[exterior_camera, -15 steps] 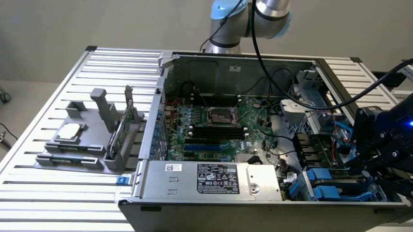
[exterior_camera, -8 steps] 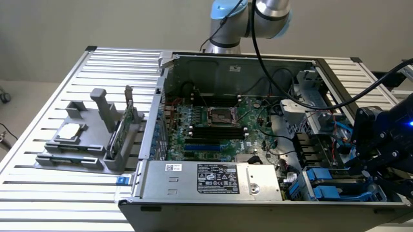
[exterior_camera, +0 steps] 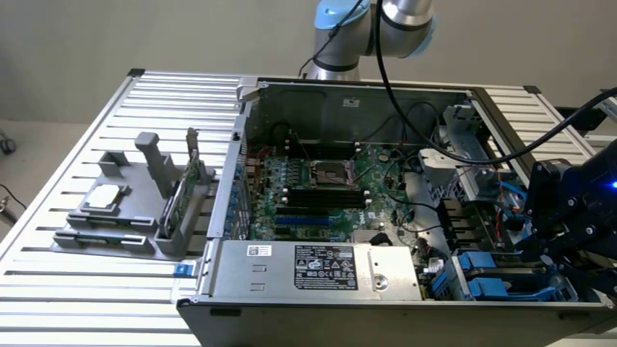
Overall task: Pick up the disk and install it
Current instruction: 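Insert the first disk wire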
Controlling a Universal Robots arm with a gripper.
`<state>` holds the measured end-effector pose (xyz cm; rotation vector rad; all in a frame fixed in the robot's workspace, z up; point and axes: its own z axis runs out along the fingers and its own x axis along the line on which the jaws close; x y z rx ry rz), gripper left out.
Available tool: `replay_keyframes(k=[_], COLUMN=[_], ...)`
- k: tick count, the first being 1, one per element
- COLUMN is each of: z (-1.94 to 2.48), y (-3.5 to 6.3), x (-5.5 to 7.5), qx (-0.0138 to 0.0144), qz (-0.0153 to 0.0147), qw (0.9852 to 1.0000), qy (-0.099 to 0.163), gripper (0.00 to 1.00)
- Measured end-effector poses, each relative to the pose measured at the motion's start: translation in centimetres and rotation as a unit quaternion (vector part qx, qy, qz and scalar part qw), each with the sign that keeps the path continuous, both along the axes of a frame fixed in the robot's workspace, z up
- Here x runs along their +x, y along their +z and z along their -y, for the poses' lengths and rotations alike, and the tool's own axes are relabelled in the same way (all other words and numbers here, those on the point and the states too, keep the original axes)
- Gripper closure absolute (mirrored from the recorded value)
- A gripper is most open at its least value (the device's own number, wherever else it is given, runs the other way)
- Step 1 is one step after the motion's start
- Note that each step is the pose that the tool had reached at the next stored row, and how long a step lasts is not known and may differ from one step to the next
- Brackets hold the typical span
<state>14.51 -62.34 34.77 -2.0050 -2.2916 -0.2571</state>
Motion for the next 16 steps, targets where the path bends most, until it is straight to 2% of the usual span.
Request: replay_keyframes(k=[16], z=[0.00], y=[0.00], x=[0.00], qx=[0.0000], qz=[0.0000], qw=[1.0000], qy=[0.000], gripper=[0.82])
